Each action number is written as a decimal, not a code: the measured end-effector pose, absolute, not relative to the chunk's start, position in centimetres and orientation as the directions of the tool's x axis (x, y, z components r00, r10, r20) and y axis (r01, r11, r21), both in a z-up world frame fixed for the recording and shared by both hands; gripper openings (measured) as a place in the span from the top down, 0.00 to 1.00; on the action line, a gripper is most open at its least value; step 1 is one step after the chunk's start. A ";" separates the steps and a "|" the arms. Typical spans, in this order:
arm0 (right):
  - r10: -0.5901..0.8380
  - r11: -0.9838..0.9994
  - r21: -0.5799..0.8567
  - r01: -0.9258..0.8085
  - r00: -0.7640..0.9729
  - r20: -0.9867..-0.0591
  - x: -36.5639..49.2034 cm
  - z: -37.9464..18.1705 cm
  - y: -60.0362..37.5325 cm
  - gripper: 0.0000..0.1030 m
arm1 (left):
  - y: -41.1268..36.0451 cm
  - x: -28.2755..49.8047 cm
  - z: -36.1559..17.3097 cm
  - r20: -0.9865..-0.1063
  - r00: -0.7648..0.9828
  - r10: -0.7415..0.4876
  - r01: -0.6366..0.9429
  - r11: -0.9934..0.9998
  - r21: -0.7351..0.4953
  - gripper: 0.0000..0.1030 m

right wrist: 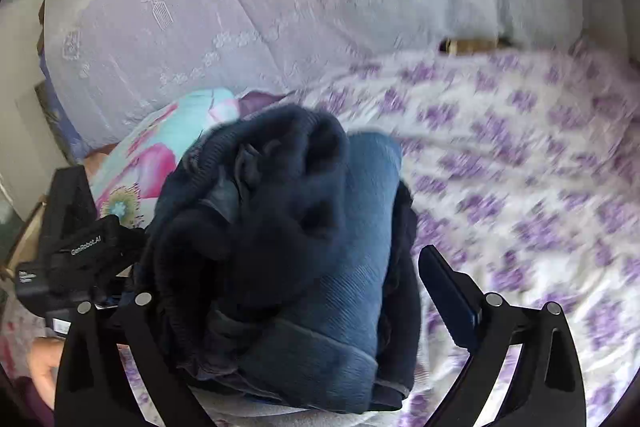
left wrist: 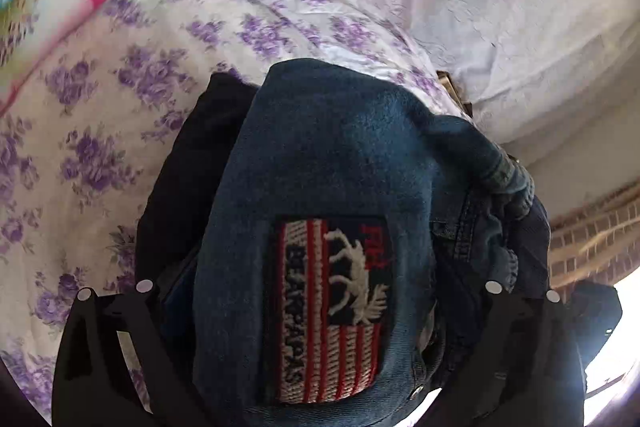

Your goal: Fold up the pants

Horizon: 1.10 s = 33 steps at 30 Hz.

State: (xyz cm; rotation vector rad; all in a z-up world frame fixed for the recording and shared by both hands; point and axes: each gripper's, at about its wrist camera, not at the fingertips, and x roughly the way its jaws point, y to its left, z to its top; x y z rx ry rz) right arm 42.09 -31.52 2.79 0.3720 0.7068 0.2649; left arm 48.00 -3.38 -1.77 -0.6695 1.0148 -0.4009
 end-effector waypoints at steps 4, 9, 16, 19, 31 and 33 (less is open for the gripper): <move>0.363 0.892 0.426 -0.154 0.804 -0.471 39.1 5.7 -32.1 0.04 | -2.9 46.7 0.3 -0.595 0.483 -0.642 0.079 0.709 -0.701 0.04; 0.311 0.910 0.371 -0.183 0.894 -0.322 30.8 12.0 -34.5 0.04 | 0.6 42.5 4.1 -0.519 0.516 -0.681 0.048 0.628 -0.777 0.05; 0.289 0.941 0.247 -0.232 0.931 -0.224 11.3 19.0 -36.5 0.03 | 1.0 24.1 15.4 -0.502 0.656 -0.563 0.262 0.794 -0.549 0.05; 0.280 0.947 0.221 -0.232 0.935 -0.218 3.0 20.0 -37.2 0.03 | 0.0 12.7 19.2 -0.485 0.736 -0.471 0.330 0.877 -0.350 0.05; 0.142 0.975 0.212 -0.073 0.932 -0.334 -8.0 4.6 -32.9 0.03 | -1.1 -5.4 6.9 -0.452 0.888 -0.084 0.096 0.995 0.005 0.05; 0.118 0.976 0.216 -0.038 0.922 -0.369 -7.3 2.3 -31.6 0.03 | -1.2 -6.0 5.0 -0.458 0.888 -0.045 0.060 0.998 0.017 0.05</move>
